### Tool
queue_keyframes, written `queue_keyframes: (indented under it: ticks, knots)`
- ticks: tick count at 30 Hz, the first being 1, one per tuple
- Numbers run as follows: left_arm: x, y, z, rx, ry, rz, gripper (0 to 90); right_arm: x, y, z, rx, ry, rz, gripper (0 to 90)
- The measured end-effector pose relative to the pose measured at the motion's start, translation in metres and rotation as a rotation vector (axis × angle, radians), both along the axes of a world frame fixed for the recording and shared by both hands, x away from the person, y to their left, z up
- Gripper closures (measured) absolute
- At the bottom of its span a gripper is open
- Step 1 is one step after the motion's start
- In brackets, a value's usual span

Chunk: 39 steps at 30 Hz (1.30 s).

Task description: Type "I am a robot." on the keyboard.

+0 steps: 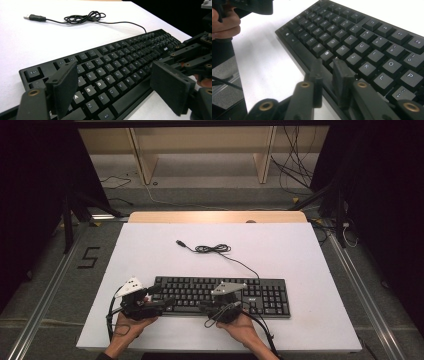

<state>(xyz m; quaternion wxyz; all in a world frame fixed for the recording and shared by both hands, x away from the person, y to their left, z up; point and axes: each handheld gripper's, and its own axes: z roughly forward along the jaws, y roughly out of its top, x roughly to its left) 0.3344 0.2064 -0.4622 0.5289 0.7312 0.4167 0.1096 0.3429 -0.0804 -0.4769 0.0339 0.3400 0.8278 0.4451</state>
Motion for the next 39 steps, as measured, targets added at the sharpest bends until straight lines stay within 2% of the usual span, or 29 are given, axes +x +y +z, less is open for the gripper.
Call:
queue_keyframes:
  ticks: [10, 17, 28, 36, 39]
  knots:
    - [0.005, 0.0, 0.0, 0.007, 0.026, 0.026, 25.4, -0.002, -0.004, 0.006, 0.03, -0.003, 0.017, 58.8]
    - [0.01, -0.001, 0.001, 0.02, 0.042, 0.035, 31.2, -0.001, -0.008, 0.01, 0.036, -0.002, -0.006, 46.0]
    - [0.024, -0.012, -0.002, 0.058, 0.108, 0.025, 39.0, -0.005, -0.009, 0.013, 0.031, -0.008, -0.007, 39.2]
    - [0.032, -0.019, -0.001, 0.088, 0.119, 0.019, 51.8, -0.008, -0.014, 0.014, 0.042, -0.019, -0.016, 37.8]
    - [0.035, -0.022, -0.002, 0.112, 0.122, 0.011, 58.5, -0.008, -0.016, 0.015, 0.044, -0.024, -0.02, 37.5]
